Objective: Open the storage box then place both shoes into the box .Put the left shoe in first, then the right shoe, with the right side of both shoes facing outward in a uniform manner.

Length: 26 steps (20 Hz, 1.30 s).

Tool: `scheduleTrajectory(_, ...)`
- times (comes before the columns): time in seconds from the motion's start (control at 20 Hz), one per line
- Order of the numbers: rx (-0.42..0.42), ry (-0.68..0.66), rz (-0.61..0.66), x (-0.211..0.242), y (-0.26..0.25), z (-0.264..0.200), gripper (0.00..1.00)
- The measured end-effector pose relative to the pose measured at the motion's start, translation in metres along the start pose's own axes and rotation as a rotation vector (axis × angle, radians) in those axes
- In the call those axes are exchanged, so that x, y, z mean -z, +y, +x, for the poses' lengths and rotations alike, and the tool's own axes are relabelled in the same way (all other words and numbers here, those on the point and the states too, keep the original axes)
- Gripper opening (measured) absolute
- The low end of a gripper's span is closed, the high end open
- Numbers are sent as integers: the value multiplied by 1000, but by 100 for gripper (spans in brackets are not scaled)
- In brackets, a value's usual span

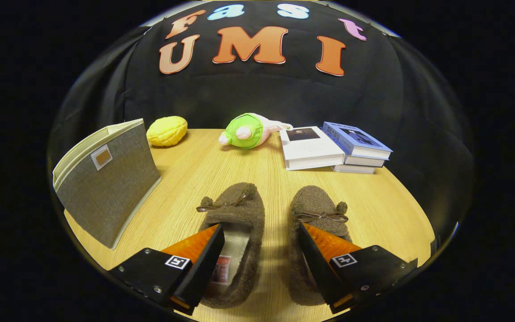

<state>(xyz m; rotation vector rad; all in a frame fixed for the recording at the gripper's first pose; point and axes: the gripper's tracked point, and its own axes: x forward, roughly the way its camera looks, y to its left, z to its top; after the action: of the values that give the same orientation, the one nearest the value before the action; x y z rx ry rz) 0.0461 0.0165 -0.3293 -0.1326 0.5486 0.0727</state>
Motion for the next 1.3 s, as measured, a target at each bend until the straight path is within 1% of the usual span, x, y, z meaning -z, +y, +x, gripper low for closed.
scheduleTrajectory(0.15, -1, -7, 5, -2, -1, 2, 97)
scheduleTrajectory(0.3, 1, -30, 0, -6, -3, 1, 89)
scheduleTrajectory(0.4, -13, -35, -9, -5, 1, 0, 85)
scheduleTrajectory(0.5, -16, -67, -30, -12, 6, -3, 82)
scheduleTrajectory(0.6, -12, -39, -45, -5, 6, 6, 81)
scheduleTrajectory(0.75, -13, -7, -15, 2, 4, 17, 78)
scheduleTrajectory(0.85, -8, -5, -1, -2, 4, 22, 71)
scheduleTrajectory(0.9, -10, 7, 2, -1, 6, 26, 65)
scheduleTrajectory(1.1, -12, 61, -8, 3, 9, 41, 59)
scheduleTrajectory(1.2, -13, 102, 15, 5, 12, 51, 55)
scheduleTrajectory(1.25, -21, 133, 26, 8, 15, 54, 52)
scheduleTrajectory(1.3, -16, 154, 29, 9, 13, 59, 44)
